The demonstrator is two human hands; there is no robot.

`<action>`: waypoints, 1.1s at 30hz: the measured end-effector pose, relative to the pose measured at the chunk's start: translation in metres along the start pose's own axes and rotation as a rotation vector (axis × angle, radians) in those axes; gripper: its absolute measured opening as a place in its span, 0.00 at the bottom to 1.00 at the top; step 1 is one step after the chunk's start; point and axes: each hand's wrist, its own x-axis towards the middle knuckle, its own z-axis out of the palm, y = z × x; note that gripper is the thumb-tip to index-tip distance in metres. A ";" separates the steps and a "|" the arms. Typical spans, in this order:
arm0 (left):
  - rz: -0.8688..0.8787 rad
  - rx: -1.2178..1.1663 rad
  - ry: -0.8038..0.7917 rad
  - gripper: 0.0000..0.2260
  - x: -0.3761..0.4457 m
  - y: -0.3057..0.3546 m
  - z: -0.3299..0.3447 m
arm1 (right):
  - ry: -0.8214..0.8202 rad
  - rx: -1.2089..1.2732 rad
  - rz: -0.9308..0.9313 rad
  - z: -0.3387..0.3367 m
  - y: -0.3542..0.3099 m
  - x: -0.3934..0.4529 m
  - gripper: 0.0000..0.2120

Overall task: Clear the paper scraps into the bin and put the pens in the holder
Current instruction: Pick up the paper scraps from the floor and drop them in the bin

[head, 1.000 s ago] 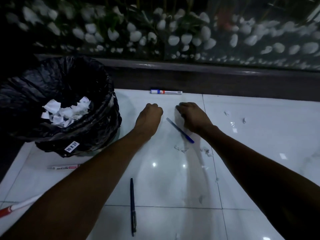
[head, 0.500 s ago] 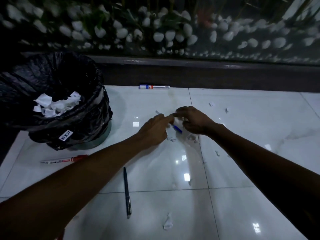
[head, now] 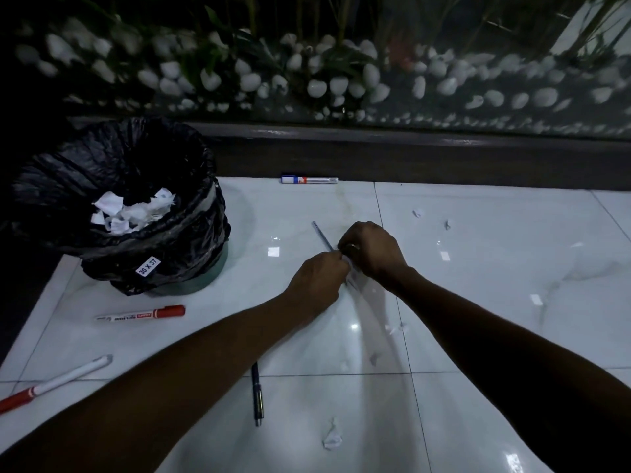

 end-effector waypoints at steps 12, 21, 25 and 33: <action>-0.192 -0.026 -0.080 0.08 -0.032 -0.013 -0.040 | -0.111 -0.021 -0.032 0.002 -0.008 -0.033 0.18; -0.216 -0.132 -0.223 0.04 -0.060 0.012 -0.027 | -0.192 -0.139 -0.125 -0.005 0.001 -0.078 0.12; -0.131 -0.117 -0.363 0.04 -0.077 0.015 -0.019 | -0.103 -0.049 -0.014 0.000 0.002 -0.086 0.05; -0.077 -0.160 -0.389 0.23 -0.065 0.038 -0.011 | 0.128 0.182 0.205 -0.023 0.009 -0.067 0.09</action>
